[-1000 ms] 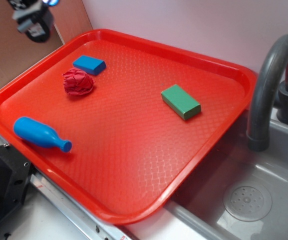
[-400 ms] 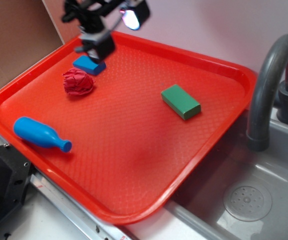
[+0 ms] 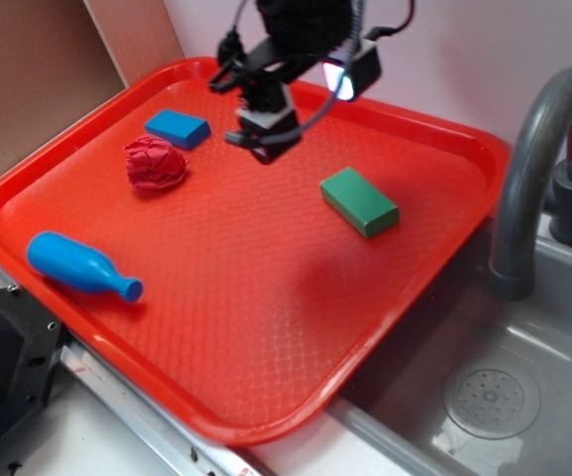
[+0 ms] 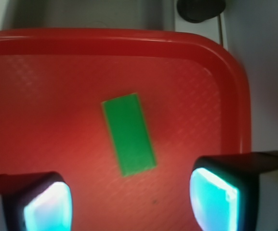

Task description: Grab the green block.

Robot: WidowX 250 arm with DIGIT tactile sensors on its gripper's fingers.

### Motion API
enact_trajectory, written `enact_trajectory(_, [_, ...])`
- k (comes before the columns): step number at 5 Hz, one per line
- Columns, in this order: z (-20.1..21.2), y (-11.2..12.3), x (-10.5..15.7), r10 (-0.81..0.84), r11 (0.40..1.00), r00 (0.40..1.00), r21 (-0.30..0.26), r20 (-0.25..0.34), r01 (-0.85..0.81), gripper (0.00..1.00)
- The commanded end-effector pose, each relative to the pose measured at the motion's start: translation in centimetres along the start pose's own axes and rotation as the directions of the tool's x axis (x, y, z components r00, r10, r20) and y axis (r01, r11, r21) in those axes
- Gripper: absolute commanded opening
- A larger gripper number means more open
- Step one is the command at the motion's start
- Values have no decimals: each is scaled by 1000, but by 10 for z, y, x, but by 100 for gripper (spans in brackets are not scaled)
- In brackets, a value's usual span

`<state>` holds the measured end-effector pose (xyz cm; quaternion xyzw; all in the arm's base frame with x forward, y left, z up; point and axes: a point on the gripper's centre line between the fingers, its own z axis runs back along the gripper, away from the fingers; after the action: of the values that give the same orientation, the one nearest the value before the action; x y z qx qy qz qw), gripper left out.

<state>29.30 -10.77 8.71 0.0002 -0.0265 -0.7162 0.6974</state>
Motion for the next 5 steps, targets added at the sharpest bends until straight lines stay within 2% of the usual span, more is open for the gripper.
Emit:
enact_trajectory(1, [-17,0,17,-20,999,992,47,-126,26,100])
enact_trajectory(2, [-29,-6,21,-42,999,989,18,-139,45,100])
enact_trajectory(3, [-40,-11,17,-28,1000,983,1,-182,29,100])
enact_trajectory(5, [-64,-9,12,3,999,974,-34,-229,-11,100])
